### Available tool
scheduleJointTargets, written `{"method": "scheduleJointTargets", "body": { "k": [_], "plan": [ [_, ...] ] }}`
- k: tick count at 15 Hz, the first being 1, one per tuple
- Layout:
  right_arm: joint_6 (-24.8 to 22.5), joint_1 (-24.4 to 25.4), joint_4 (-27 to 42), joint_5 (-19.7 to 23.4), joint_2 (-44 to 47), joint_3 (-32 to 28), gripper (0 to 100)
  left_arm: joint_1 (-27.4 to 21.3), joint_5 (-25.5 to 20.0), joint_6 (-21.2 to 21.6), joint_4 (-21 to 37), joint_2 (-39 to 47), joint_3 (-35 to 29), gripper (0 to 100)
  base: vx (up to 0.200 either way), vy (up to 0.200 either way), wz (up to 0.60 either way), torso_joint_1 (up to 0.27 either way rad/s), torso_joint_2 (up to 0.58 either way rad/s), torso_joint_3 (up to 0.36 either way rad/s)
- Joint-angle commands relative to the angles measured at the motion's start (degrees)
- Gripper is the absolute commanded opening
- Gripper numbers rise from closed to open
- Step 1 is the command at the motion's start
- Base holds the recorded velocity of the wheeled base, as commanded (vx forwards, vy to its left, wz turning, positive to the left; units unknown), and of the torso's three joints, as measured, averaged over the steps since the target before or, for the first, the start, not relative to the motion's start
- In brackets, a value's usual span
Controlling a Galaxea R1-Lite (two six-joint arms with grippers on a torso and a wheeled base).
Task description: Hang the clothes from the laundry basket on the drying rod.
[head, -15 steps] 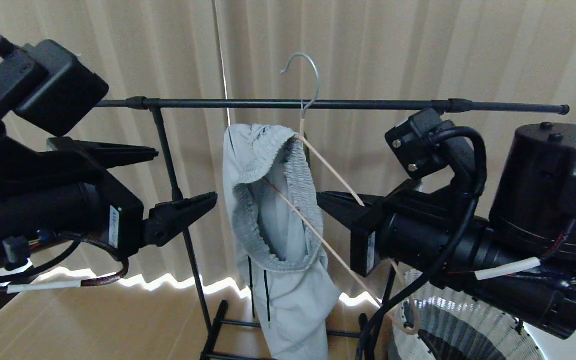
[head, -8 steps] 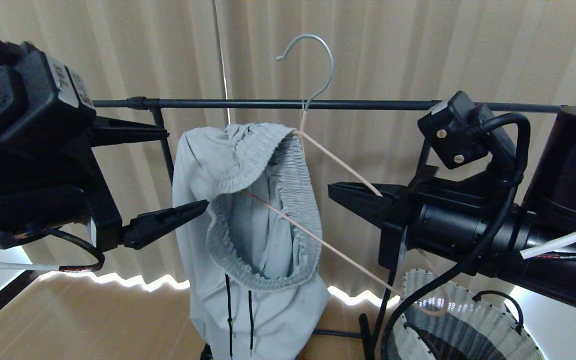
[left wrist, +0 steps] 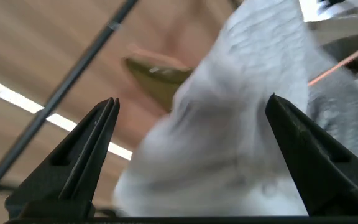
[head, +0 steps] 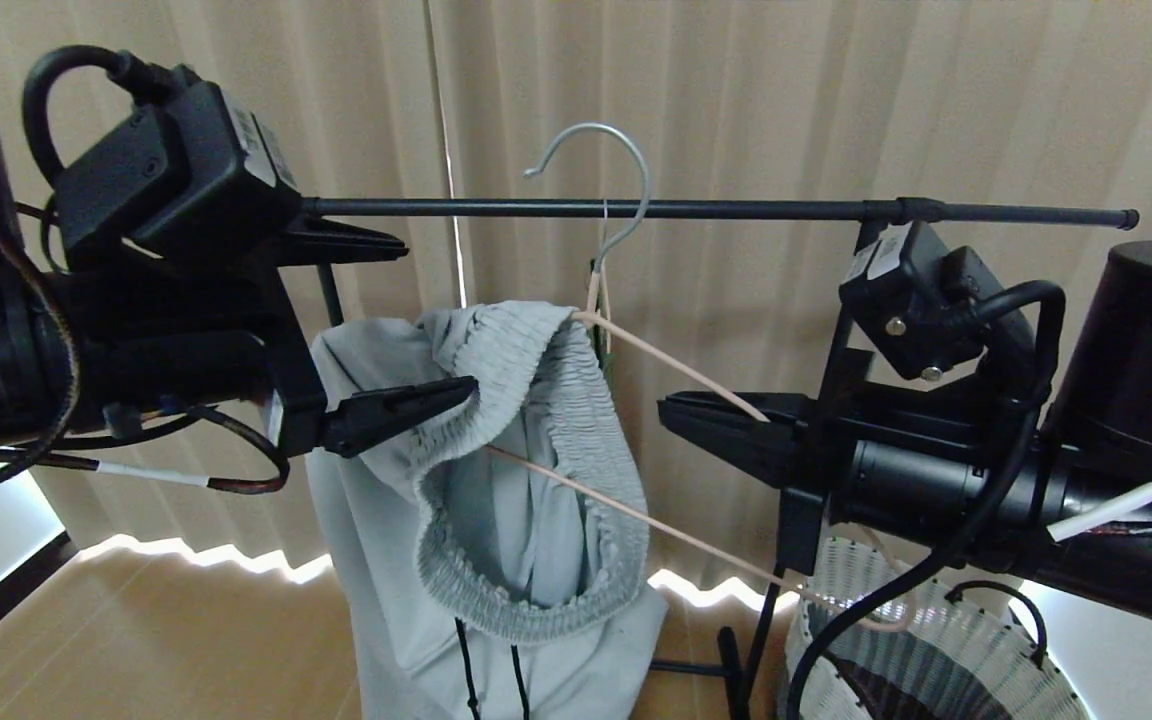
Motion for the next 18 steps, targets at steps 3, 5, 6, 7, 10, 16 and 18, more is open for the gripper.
{"method": "scheduleJointTargets", "body": {
  "k": [3, 5, 6, 7, 10, 16, 18],
  "plan": [
    [-0.8, 0.1, -0.1, 3.2, -1.2, 1.0, 0, -0.6, -0.2, 0.1, 0.0, 3.1, -1.4, 100, 0.0, 0.0, 0.0, 0.0, 0.0, 0.0],
    [-0.8, 0.1, -0.1, 4.3, -1.7, 0.9, 0, -0.9, -1.1, 0.1, 0.0, 3.1, -0.3, 100, 0.0, 0.0, 0.0, 0.0, 0.0, 0.0],
    [-0.8, 0.2, -0.1, 5.4, -2.1, 0.9, 0, -0.9, -1.6, 0.2, 0.0, 3.0, 0.3, 100, 0.0, 0.0, 0.0, 0.0, 0.0, 0.0],
    [-0.8, 0.2, -0.1, 6.2, -2.4, 0.9, 0, -0.9, -1.7, 0.6, 0.0, 2.8, 0.5, 100, 0.0, 0.0, 0.0, 0.0, 0.0, 0.0],
    [-0.9, 0.4, -0.1, 7.2, -2.9, 1.0, 0, -0.9, -1.8, 2.3, 0.0, 3.0, 0.4, 100, 0.0, 0.0, 0.0, 0.0, 0.0, 0.0],
    [-2.5, 0.4, -0.1, 7.4, -3.1, 1.0, 0, -0.9, -1.8, 3.9, 0.0, 2.8, 0.7, 0, 0.0, 0.0, 0.0, 0.0, 0.0, 0.0],
    [-2.5, 0.4, -0.2, 7.4, -3.2, 0.9, 0, -0.9, -1.8, 3.9, 0.0, 2.8, 1.1, 0, 0.0, 0.0, 0.0, 0.0, 0.0, 0.0]
  ]
}}
